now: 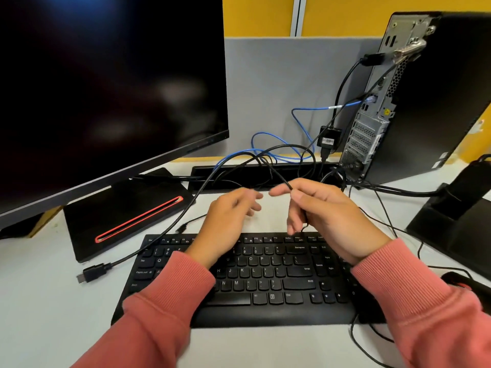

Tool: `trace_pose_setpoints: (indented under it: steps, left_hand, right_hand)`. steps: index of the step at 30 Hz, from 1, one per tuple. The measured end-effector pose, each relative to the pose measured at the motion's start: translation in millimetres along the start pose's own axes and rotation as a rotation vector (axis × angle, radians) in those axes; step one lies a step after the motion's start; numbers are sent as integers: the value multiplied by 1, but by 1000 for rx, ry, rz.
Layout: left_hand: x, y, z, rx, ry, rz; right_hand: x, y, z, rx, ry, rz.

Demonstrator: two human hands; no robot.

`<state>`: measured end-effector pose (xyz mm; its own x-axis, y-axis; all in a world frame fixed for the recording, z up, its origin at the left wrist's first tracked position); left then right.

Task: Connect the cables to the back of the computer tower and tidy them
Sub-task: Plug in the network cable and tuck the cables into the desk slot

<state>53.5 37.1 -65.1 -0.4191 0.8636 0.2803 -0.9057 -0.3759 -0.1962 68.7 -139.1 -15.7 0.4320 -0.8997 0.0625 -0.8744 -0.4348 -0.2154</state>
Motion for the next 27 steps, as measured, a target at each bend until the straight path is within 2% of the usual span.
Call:
trace_pose_setpoints:
  steps: [3,6,10,13,16,19,21,24,27]
  left_hand:
    - [-20,-1,2,267,418,-75]
    - [-24,-2,-4,363,671,-147]
    - [-23,5,2,393,795,-277]
    - [-26,10,6,362,822,-234]
    - [-20,11,12,240,803,-220]
    - [-17,17,22,88,786,-289]
    - [-21,26,32,-25,682,-388]
    - [-39,46,42,-175,360,-642]
    - [-51,62,43,-245,191,-804]
  right_hand:
    - [-2,-4,5,11,38,15]
    - [-12,8,10,40,108,-115]
    - [-31,31,27,80,510,-402]
    - [-32,40,31,58,646,-526]
    - [-19,30,25,-18,566,-391]
    - [7,6,24,-273,199,-22]
    - [18,-6,29,-453,-32,176]
    - [9,-18,28,-577,-258,200]
    - [7,-30,11,-458,-325,223]
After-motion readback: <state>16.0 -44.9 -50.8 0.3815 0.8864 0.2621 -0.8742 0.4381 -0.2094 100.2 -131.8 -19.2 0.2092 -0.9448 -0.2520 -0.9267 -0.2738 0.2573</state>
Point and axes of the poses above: each hand's wrist, its own y-axis away from the middle knuckle, its own x-axis out of the back of the hand, z = x × y, the point moved 6 cm from there along -y, towards the middle knuckle, and after that the axes turned 11 degrees about z, right-handed, at the moved point
